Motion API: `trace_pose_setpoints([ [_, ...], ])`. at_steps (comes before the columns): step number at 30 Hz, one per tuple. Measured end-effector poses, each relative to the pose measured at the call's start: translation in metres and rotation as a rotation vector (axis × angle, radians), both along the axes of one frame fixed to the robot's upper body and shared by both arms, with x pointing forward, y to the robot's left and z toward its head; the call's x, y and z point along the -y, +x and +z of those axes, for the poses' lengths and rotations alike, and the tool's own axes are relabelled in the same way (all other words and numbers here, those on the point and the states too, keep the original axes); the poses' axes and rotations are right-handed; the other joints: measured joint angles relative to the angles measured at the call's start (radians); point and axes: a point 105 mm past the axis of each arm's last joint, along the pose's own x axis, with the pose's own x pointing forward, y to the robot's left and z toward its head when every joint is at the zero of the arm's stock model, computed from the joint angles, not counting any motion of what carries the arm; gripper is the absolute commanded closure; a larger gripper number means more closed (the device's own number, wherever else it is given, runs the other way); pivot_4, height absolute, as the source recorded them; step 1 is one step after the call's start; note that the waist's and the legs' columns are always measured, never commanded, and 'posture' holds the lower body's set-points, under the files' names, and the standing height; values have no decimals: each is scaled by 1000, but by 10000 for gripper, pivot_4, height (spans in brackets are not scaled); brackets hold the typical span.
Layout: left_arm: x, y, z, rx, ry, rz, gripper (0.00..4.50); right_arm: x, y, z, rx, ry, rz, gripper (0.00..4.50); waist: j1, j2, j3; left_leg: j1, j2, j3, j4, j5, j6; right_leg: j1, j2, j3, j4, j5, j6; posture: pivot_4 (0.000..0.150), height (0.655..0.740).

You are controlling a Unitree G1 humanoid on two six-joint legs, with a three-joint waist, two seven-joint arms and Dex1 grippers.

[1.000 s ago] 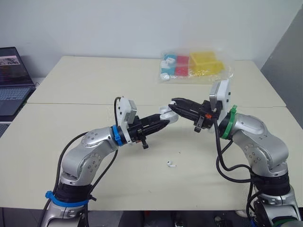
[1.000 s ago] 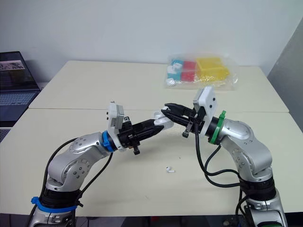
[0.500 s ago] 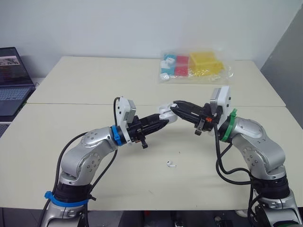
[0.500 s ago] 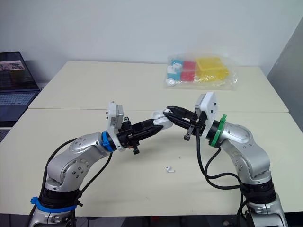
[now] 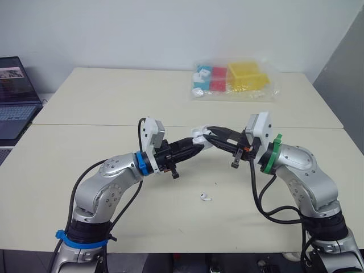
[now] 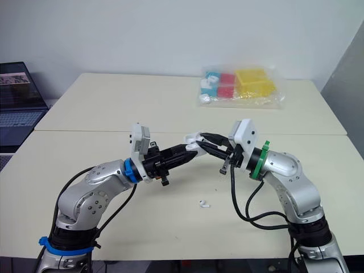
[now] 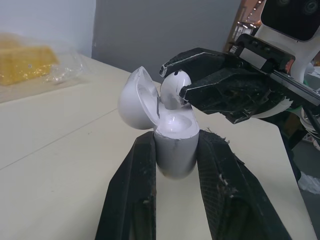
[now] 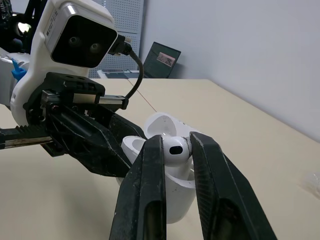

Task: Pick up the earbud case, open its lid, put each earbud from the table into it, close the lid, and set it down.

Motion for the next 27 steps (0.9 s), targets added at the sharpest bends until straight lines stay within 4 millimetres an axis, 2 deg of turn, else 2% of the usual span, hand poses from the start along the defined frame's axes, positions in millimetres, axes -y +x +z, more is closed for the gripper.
trace_pose_setpoints([
  [6,-1,0,2,28,7,-2,37099,-1,-5,-4,-45,-24,39,16713,0,0,0,0,0,0,0,0,0,0,0,0,0,0,0,1500,7400],
  [10,-1,0,2,47,19,4,37099,2,-11,-2,-70,-32,56,16252,1,0,0,0,0,0,0,0,0,0,0,0,0,0,0,1500,7400],
  [15,-5,2,0,81,40,38,37099,20,-24,15,-60,-89,66,16252,2,0,0,-1,0,0,0,0,0,0,0,0,-1,0,0,1500,7400],
  [18,-8,5,0,114,51,68,37099,26,-29,13,-82,-130,62,16252,2,0,0,0,0,0,0,0,0,0,0,-1,-1,0,0,1500,7400],
  [20,-12,8,0,146,66,100,37099,32,-31,5,-110,-184,44,16252,3,0,0,0,0,0,0,0,0,0,0,-1,-1,0,0,1500,7400],
  [22,-17,13,-2,173,81,140,37099,38,-34,-10,-158,-273,22,16252,3,0,0,-1,0,0,0,0,0,0,0,-1,-2,0,0,1500,7400],
  [24,-22,18,-6,185,100,183,37099,40,-39,-39,-247,-384,5,16252,2,0,0,-1,0,0,0,0,0,0,-1,0,-2,0,0,1500,7400],
  [27,-24,17,-10,193,112,192,37099,32,-45,-68,-324,-486,-4,16252,-1,0,0,-1,0,0,-1,0,0,-1,-1,0,-2,0,0,1500,7400],
])
